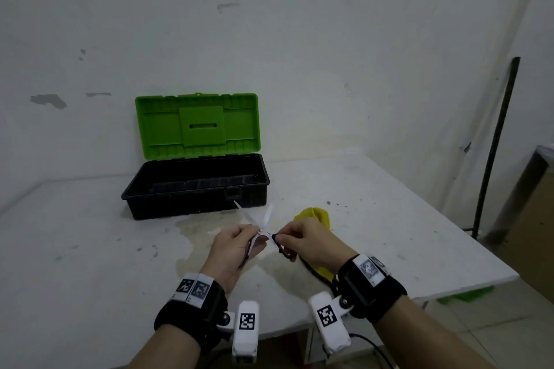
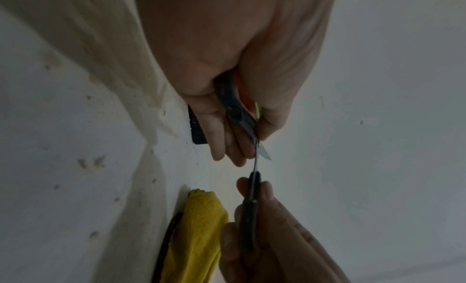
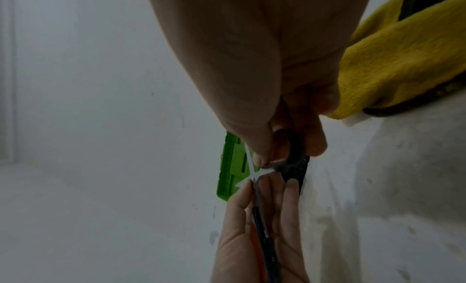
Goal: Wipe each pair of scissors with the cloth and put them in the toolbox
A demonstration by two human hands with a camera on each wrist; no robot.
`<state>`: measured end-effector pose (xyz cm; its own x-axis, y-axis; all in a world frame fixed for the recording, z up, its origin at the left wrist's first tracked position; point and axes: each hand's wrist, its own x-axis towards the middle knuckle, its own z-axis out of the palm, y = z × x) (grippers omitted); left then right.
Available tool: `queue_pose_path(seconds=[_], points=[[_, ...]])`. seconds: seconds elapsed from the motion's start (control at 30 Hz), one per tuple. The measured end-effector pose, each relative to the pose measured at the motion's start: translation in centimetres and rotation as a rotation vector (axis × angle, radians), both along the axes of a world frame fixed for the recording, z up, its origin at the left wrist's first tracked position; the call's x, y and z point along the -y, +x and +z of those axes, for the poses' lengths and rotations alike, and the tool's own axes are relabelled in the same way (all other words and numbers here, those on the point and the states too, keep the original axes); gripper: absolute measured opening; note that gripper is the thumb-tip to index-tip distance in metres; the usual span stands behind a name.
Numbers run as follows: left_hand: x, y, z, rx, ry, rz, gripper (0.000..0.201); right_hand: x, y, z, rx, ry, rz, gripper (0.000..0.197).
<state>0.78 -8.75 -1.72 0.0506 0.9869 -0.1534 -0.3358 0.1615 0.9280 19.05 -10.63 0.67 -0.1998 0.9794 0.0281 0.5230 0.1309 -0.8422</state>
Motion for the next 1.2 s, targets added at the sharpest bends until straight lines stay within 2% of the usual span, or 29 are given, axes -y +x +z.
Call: queue_pose_path(seconds=[0.1,0.2,0.37,0.5,0.9,1.0,1.07,1.2], points=[[0.3,-0.2,0.0,0.025,-0.004,-0.004,0.027,-0.2,0.4,0.3,-0.107,-0.040,-0.029,0.021],[0.5,-1.3,-0.3,0.047,-0.036,-0.003,0.025,-0.6,0.7,0.8,-0.181,-0.031,-0.069,0.022],[0.5,-2.7,-0.5,-0.166,-0.002,-0.060,0.016,-1.4,0.4,0.9,-0.235,-0.032,-0.119,0.020],[0.4,-3.1,-0.1,-0.223,-0.018,-0.106,0.011,-2.0,-0.8,0.6,-0.257,-0.020,-0.142,0.020],[-0.2,-2.6,-0.7,-0.131,-0.029,-0.037,0.016,-1.8,-5.4,-1.2,-0.451,-0.022,-0.322,0.015],[-0.2,-2.6,-0.8,-0.130,-0.020,-0.025,0.016,-1.6,-5.6,-1.4,-0.448,0.003,-0.334,0.009],[-0.3,-2.7,-0.4,-0.142,0.000,-0.014,0.014,-1.6,-5.7,-1.4,-0.409,0.070,-0.364,0.015],[-0.9,-2.9,1.0,-0.178,0.070,-0.001,0.014,-1.6,-6.0,-0.2,-0.150,0.306,-0.414,0.021]])
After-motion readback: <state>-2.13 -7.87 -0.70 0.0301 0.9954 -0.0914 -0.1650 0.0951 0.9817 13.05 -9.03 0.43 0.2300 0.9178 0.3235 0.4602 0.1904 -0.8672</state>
